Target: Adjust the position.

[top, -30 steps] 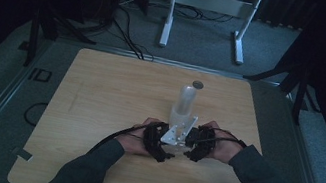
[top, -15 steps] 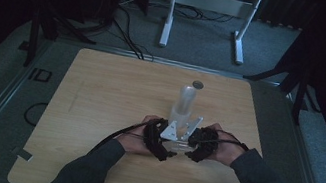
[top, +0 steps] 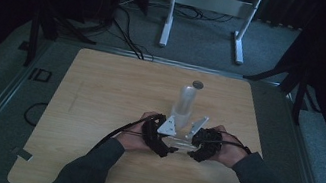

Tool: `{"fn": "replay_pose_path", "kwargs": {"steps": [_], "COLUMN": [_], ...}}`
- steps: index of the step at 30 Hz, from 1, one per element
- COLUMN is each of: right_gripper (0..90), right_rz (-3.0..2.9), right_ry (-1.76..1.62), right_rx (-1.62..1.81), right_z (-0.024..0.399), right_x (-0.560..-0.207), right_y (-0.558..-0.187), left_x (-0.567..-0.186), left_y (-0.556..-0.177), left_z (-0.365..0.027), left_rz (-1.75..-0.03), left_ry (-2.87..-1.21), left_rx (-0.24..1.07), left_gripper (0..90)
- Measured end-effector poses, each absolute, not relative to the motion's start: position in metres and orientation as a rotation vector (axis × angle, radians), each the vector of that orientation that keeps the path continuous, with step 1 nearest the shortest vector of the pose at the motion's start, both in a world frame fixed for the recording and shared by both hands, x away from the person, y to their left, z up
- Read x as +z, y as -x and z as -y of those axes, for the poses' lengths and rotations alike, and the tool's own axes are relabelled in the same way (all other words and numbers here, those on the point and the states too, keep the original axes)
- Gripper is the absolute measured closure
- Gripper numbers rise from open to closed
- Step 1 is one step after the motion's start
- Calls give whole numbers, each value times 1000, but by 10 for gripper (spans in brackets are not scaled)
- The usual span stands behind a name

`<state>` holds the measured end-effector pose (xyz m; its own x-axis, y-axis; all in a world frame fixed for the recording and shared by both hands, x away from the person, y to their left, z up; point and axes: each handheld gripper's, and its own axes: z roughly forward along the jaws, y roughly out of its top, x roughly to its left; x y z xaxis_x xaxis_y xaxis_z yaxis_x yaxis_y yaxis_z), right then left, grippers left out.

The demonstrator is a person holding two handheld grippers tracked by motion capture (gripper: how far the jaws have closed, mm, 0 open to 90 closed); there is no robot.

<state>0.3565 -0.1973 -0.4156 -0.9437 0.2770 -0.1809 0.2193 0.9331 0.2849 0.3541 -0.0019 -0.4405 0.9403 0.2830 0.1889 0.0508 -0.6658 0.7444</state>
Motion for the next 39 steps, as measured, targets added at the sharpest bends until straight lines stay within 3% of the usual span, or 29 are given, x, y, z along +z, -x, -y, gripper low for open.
{"fn": "replay_pose_path", "kwargs": {"steps": [39], "right_gripper": [422], "right_rz": [-2781], "right_ry": [-647], "right_rx": [434], "right_z": [236], "right_x": [-425], "right_y": [-354], "left_x": [-435], "left_y": [-358], "left_z": [-8], "left_rz": [-310], "left_ry": [-2217], "left_rx": [409], "left_gripper": [209]}}
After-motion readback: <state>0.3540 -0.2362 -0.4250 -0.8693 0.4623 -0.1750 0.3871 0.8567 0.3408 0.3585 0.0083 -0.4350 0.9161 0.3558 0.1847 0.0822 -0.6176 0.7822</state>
